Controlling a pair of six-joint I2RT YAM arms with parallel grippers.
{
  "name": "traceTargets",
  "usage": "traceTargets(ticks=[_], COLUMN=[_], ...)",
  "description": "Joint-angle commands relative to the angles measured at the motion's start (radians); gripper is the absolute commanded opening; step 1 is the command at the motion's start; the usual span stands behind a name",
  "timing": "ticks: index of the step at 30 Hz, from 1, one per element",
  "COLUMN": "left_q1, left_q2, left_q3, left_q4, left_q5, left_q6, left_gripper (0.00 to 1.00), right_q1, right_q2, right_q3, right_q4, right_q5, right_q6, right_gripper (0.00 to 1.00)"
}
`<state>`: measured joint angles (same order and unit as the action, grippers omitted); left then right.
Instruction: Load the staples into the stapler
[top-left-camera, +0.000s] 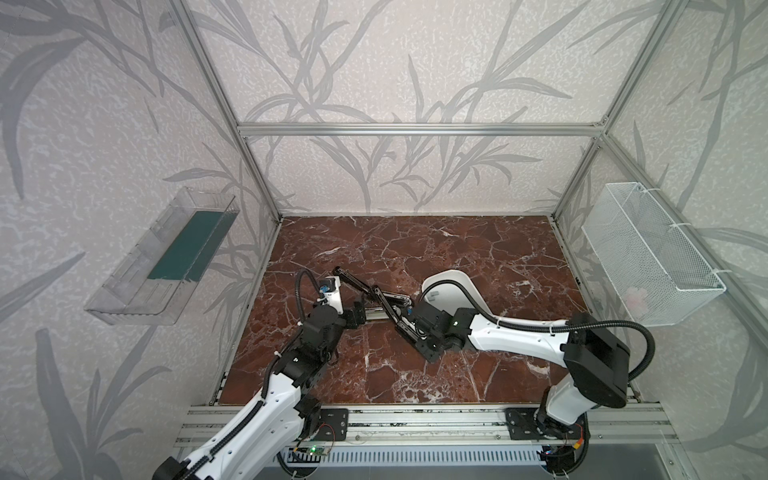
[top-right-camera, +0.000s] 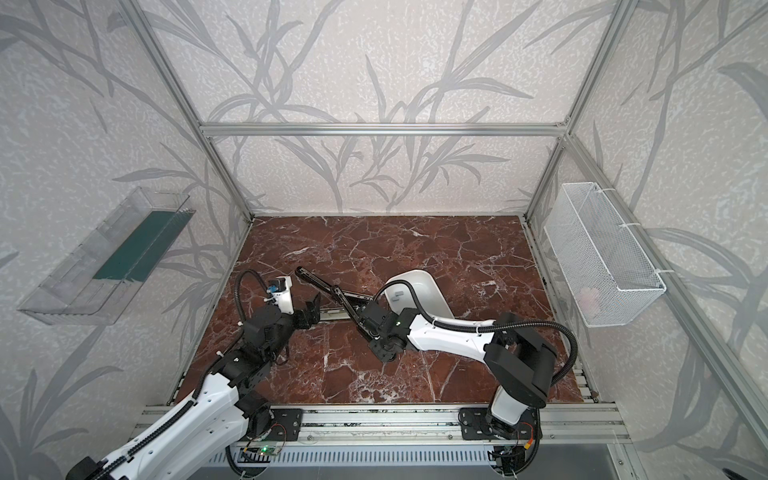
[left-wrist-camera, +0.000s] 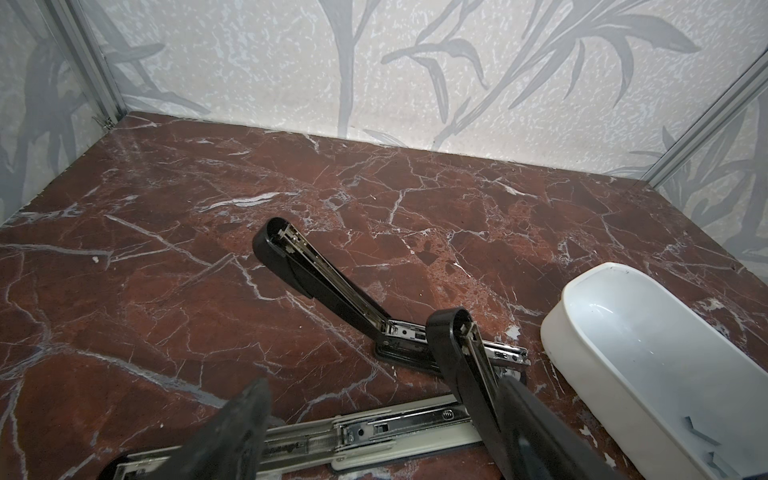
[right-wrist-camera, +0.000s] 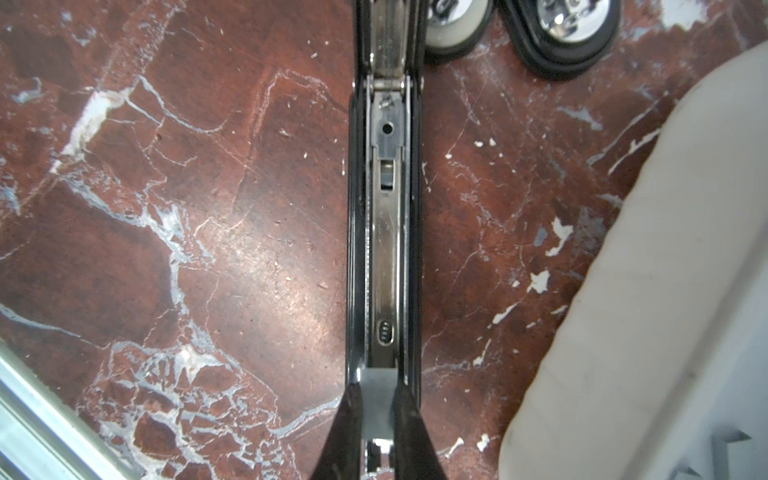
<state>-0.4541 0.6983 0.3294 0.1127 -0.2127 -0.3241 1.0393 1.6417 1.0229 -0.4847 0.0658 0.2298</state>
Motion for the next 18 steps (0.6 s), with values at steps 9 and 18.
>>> traceTargets(ticks=[9,18], left_q1=[0.006,0.005], left_q2=[-0.008,-0.005], left_q3=[-0.011,-0.013], left_q4=[0.010,0.013], left_q5=[-0.015,-0.020], left_q6=[-0.001,0.000], left_gripper=[0.86,0.86], right_q1=[-0.008,-0.007], right_q2=[-0.032,-0.002], right_q3=[-0.004,-0.003], right_q4=[-0.022,-0.006], right_q5=[0.015,-0.001], right_q6=[-0.021,-0.020], right_gripper=[0.00,0.00])
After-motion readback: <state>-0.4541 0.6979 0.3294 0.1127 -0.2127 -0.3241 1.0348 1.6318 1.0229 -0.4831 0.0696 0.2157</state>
